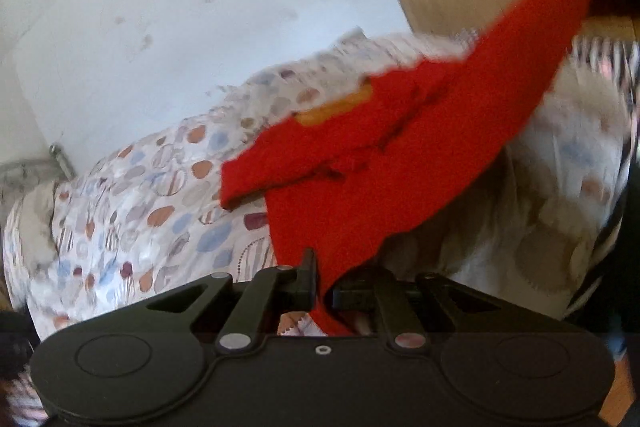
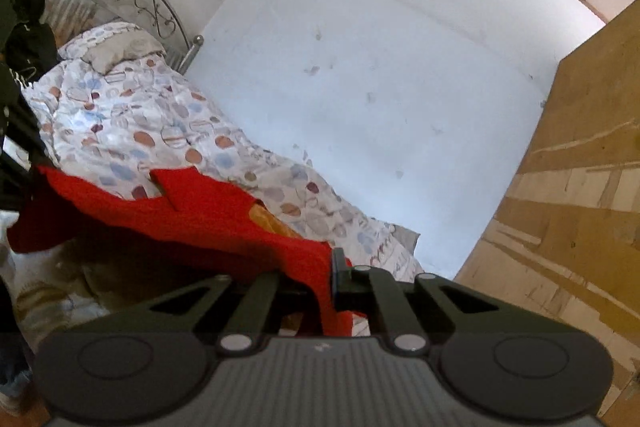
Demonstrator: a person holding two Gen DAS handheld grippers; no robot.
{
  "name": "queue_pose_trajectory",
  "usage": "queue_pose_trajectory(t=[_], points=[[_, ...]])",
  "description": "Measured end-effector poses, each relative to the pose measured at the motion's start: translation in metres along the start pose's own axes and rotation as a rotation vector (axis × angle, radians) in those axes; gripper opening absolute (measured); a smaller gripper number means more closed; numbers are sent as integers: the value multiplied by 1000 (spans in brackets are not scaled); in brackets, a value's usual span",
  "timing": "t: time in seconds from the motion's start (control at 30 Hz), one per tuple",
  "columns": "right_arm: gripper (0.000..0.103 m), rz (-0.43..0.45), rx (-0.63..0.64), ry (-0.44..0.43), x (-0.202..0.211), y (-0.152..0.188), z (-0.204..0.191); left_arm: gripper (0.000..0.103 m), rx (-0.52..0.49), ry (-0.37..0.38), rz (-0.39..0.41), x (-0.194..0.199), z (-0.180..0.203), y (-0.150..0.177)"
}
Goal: Fold small clothes
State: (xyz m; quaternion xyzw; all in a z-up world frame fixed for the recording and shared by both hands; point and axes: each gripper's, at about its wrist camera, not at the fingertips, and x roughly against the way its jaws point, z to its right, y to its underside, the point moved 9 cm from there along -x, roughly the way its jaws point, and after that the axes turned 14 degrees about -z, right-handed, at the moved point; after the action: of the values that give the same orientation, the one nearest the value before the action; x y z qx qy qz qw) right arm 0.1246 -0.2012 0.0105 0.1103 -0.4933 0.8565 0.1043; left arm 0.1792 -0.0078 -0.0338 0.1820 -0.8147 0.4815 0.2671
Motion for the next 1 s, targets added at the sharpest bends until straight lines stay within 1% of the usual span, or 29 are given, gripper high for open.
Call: queue_pose_trajectory(t=[0.07,0.1,0.23,0.33,0.43,0.47,0.53,0.6,0.67,0.73,0.83,0.9,1.0], points=[[6,-8,7,10,11,1,-2,5,83,17,56,18,-10,-3],[6,-12,5,11,15,2,-3,5,110,8,88,28,-15,-4],[6,2,5,18,35,5,-2,5,159,-30,183,56,-26,-10],[6,38,7,21,58,-4,0,5,199,-23,248,85,-35,-20],[6,88,2,40,91,-19,9,4,186,-37,331,125,-44,-29],[6,101,-5,41,103,-26,14,5,164,-41,358,138,-47,-32],[6,109,-34,34,124,-36,23,5,116,-53,388,159,-47,-33],[6,101,-66,14,140,-41,27,5,60,-62,395,175,-46,-32],[6,87,-81,1,152,-42,28,5,21,-47,384,188,-42,-28],[6,66,-97,-16,158,-40,28,5,-15,-43,365,191,-39,-25],[6,34,-109,-21,152,-30,28,5,-68,-58,335,184,-32,-22],[6,11,-134,-42,144,-25,28,6,-92,-76,303,172,-30,-22],[6,-13,-146,-64,131,-24,26,6,-70,-50,263,159,-33,-24]])
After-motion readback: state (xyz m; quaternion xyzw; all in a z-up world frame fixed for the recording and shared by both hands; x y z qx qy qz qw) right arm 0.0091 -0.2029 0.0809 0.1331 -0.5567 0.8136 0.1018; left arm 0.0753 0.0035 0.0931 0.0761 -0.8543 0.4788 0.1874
